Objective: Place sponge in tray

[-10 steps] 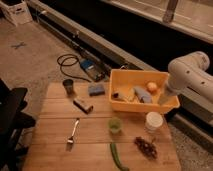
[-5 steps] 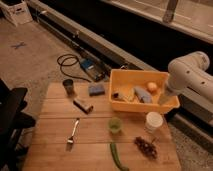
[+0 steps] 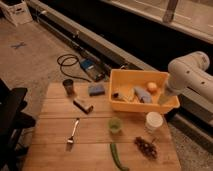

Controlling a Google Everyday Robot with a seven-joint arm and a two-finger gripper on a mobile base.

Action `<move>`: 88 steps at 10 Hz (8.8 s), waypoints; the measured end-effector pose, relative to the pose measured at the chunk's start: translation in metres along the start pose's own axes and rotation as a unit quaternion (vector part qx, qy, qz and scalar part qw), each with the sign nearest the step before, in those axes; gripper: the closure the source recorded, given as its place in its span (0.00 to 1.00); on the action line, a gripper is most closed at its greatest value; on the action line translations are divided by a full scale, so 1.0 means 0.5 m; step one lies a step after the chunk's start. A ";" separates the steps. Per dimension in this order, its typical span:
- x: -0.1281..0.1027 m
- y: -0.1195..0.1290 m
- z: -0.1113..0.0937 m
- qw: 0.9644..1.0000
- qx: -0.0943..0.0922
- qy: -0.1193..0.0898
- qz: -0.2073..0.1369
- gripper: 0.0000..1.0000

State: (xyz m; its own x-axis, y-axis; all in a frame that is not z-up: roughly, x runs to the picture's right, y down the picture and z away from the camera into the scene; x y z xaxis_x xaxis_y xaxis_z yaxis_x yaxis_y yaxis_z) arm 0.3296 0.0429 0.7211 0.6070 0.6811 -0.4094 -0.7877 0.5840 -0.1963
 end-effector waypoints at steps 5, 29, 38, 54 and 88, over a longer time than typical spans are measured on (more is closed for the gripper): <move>0.000 0.000 0.000 1.000 0.000 0.000 0.000 0.27; -0.333 0.116 -0.221 0.965 0.018 -0.142 -0.222 0.27; -0.616 0.453 -0.097 0.906 -0.037 -0.142 -0.398 0.27; -0.684 0.485 0.135 0.898 -0.140 -0.204 -0.363 0.27; -0.748 0.443 0.396 0.914 -0.112 -0.203 -0.334 0.82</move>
State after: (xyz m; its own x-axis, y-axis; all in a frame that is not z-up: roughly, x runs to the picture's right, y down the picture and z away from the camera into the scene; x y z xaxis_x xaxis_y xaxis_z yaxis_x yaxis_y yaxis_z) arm -0.0511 0.0051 1.0071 0.9135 0.3402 0.2231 -0.2019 0.8552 -0.4773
